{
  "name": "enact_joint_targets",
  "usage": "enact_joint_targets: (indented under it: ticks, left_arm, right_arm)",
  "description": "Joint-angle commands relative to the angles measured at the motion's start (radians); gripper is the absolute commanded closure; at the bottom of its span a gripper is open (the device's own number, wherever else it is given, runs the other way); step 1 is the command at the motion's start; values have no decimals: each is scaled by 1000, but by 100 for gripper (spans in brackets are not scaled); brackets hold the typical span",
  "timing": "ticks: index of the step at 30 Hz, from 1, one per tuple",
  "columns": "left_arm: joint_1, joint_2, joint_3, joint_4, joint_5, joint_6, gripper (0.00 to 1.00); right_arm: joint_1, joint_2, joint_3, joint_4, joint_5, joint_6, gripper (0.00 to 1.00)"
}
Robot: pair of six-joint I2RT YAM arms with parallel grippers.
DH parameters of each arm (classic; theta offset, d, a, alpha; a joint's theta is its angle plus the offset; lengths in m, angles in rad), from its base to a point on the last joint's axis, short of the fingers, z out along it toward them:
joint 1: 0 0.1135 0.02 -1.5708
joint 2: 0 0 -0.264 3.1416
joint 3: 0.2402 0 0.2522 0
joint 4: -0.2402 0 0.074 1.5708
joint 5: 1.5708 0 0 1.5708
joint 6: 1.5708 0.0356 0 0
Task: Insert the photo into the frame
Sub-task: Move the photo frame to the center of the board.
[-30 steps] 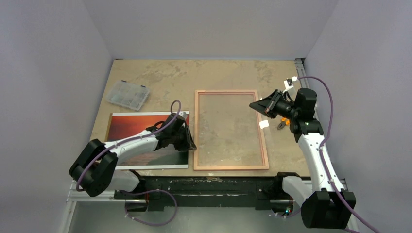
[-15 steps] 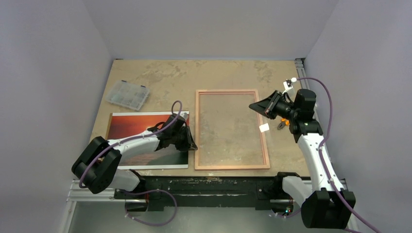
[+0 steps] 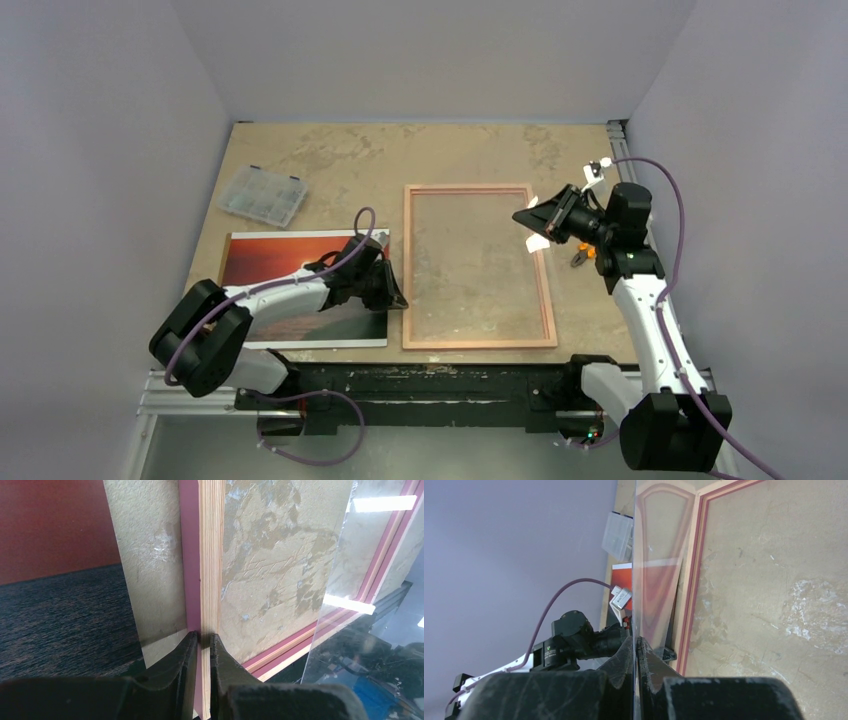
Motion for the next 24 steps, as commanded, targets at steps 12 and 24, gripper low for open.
enact_joint_targets:
  ticks: [12,24]
  left_arm:
    - [-2,87,24,-77,-27,24,95]
    - [-12,86,8,-44,-22,6,96]
  right_arm:
    - [-7,-1,12,170,4,-6,100]
    - [-5,50,-44,221,30,5,100]
